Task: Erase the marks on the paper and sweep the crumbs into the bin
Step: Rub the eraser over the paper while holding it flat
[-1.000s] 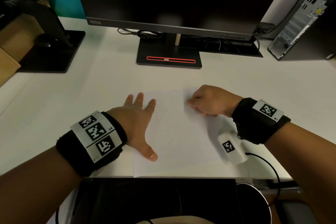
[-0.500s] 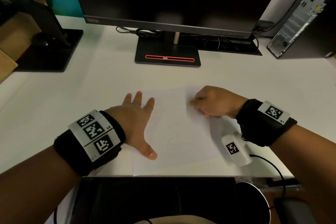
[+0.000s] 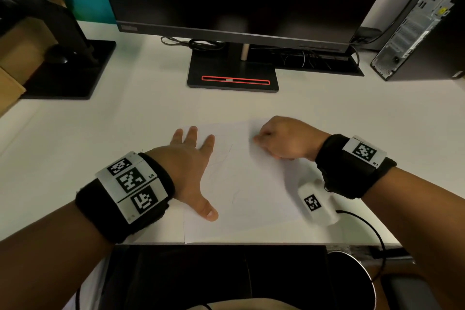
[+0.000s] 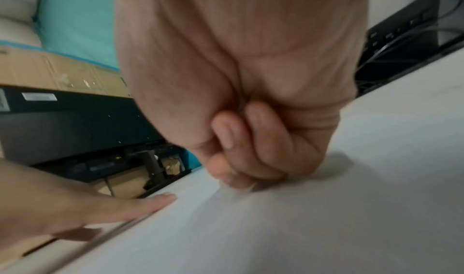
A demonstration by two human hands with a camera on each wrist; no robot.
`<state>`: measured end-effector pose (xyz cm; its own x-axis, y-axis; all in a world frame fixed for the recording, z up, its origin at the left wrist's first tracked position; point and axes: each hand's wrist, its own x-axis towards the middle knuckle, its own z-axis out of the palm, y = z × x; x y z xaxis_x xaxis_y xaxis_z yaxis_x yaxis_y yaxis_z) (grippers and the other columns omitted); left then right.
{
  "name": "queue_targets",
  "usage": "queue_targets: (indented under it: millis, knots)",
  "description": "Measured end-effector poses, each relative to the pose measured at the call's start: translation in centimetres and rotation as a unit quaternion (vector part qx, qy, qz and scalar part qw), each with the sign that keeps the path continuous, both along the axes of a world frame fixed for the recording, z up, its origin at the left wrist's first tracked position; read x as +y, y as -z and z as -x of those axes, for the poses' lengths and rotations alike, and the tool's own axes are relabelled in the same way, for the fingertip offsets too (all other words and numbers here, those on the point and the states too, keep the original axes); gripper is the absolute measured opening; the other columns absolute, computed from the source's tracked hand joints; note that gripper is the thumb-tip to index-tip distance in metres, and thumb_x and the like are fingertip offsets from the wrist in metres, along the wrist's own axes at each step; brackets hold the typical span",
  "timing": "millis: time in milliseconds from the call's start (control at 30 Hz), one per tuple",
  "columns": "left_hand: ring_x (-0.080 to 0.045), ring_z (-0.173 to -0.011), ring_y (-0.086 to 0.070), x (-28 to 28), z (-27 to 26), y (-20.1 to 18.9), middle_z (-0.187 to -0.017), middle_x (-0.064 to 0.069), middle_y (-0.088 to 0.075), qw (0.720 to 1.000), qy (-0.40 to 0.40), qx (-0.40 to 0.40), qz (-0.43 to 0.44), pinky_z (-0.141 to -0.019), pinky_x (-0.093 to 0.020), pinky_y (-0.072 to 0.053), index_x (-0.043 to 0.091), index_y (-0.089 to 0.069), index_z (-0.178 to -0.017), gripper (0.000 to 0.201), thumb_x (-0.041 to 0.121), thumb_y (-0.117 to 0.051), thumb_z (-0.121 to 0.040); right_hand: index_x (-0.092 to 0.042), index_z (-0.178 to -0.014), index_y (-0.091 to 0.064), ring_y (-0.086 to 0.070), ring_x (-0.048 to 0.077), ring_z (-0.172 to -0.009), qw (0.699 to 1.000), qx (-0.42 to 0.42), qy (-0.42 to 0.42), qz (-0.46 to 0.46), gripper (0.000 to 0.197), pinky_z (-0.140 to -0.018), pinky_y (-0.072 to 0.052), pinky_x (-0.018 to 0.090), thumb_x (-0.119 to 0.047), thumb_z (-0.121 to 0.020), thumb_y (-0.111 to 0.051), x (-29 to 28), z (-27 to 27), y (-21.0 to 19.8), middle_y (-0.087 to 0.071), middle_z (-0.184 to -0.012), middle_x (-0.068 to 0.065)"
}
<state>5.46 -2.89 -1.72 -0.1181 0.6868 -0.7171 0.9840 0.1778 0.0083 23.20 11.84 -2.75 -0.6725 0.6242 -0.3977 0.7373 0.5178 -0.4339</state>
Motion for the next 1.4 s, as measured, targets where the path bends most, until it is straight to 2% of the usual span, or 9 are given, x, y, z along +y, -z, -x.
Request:
queue_targets:
  millis: [300, 400, 600, 733, 833, 1000, 1167, 1300, 1400]
  knots:
    - [-0.035, -0.147, 0.028, -0.1, 0.2, 0.2, -0.157, -0.01, 0.038, 1.0, -0.001, -0.004, -0.002, -0.119, -0.06, -0.019, 0.025, 0.032, -0.151, 0.158, 0.078, -0.08, -0.052, -0.008, -0.067, -0.058, -0.05, 0.02, -0.053, 0.999, -0.005, -0.02, -0.031, 0.048, -0.056, -0.04, 0.027, -0.038, -0.103, -0.046, 0.3, 0.9, 0.2, -0.058, -0.059, 0.005]
    - [-0.036, -0.147, 0.028, -0.1, 0.2, 0.1, -0.157, -0.011, 0.038, 1.0, 0.0, -0.004, 0.0, -0.12, -0.06, -0.018, 0.024, 0.032, -0.151, 0.158, 0.077, -0.08, -0.053, -0.012, -0.065, -0.057, -0.047, 0.02, -0.049, 0.997, -0.026, -0.066, 0.022, 0.045, -0.057, -0.044, 0.027, -0.038, -0.101, -0.048, -0.3, 1.2, 0.2, -0.056, -0.056, 0.002]
    - [-0.036, -0.147, 0.028, 0.0, 0.3, 0.2, -0.157, -0.011, 0.038, 1.0, -0.001, -0.008, -0.002, -0.119, -0.06, -0.018, 0.024, 0.031, -0.151, 0.158, 0.077, -0.08, -0.052, -0.007, -0.069, -0.061, -0.056, 0.023, -0.058, 0.999, -0.016, -0.04, -0.032, 0.046, -0.057, -0.045, 0.029, -0.035, -0.101, -0.046, 0.2, 2.0, 0.0, -0.065, -0.066, 0.011]
    - [-0.036, -0.147, 0.028, 0.1, 0.2, 0.2, -0.157, -0.012, 0.038, 1.0, -0.002, -0.009, -0.002, -0.119, -0.06, -0.018, 0.024, 0.032, -0.151, 0.158, 0.077, -0.08, -0.053, -0.004, -0.071, -0.062, -0.047, 0.022, -0.05, 0.996, -0.036, -0.074, 0.035, 0.046, -0.056, -0.045, 0.028, -0.036, -0.1, -0.049, -0.2, 2.0, -0.1, -0.058, -0.059, 0.006]
    - [-0.035, -0.147, 0.028, 0.0, 0.3, 0.3, -0.158, -0.01, 0.037, 1.0, -0.002, -0.008, -0.005, -0.119, -0.061, -0.02, 0.025, 0.031, -0.152, 0.159, 0.078, -0.08, -0.052, 0.003, -0.077, -0.065, -0.053, 0.025, -0.057, 0.999, -0.009, -0.027, -0.031, 0.048, -0.056, -0.044, 0.028, -0.034, -0.101, -0.047, 0.7, 2.2, -0.1, -0.062, -0.065, 0.012]
    - [-0.035, -0.147, 0.027, 0.0, 0.3, 0.3, -0.158, -0.011, 0.037, 1.0, -0.001, -0.008, -0.006, -0.119, -0.06, -0.02, 0.025, 0.031, -0.152, 0.159, 0.078, -0.08, -0.051, -0.007, -0.069, -0.06, -0.047, 0.021, -0.05, 0.993, -0.052, -0.098, 0.04, 0.044, -0.057, -0.045, 0.028, -0.036, -0.101, -0.049, -0.5, 2.2, -0.3, -0.057, -0.056, 0.002]
    - [-0.035, -0.147, 0.028, -0.1, 0.4, 0.5, -0.158, -0.01, 0.037, 1.0, -0.001, -0.009, -0.008, -0.119, -0.06, -0.02, 0.025, 0.031, -0.151, 0.159, 0.079, -0.08, -0.05, -0.005, -0.073, -0.062, -0.056, 0.023, -0.061, 0.998, -0.017, -0.046, -0.048, 0.045, -0.057, -0.043, 0.028, -0.035, -0.102, -0.046, 0.2, 2.4, -0.4, -0.064, -0.068, 0.01]
    - [-0.035, -0.147, 0.028, 0.0, 0.3, 0.4, -0.157, -0.01, 0.038, 1.0, -0.003, -0.009, -0.006, -0.119, -0.06, -0.019, 0.025, 0.032, -0.151, 0.16, 0.079, -0.08, -0.051, -0.01, -0.07, -0.061, -0.046, 0.02, -0.049, 0.993, -0.047, -0.09, 0.054, 0.042, -0.053, -0.045, 0.027, -0.036, -0.101, -0.05, -0.6, 2.7, -0.3, -0.057, -0.056, 0.001]
    - [-0.034, -0.147, 0.028, 0.0, 0.3, 0.4, -0.158, -0.009, 0.038, 1.0, -0.006, -0.01, -0.009, -0.119, -0.059, -0.02, 0.026, 0.031, -0.151, 0.159, 0.078, -0.08, -0.051, -0.009, -0.069, -0.061, -0.048, 0.022, -0.05, 0.999, -0.021, -0.046, 0.004, 0.042, -0.055, -0.043, 0.026, -0.034, -0.101, -0.048, 0.4, 2.9, -0.6, -0.059, -0.061, 0.008]
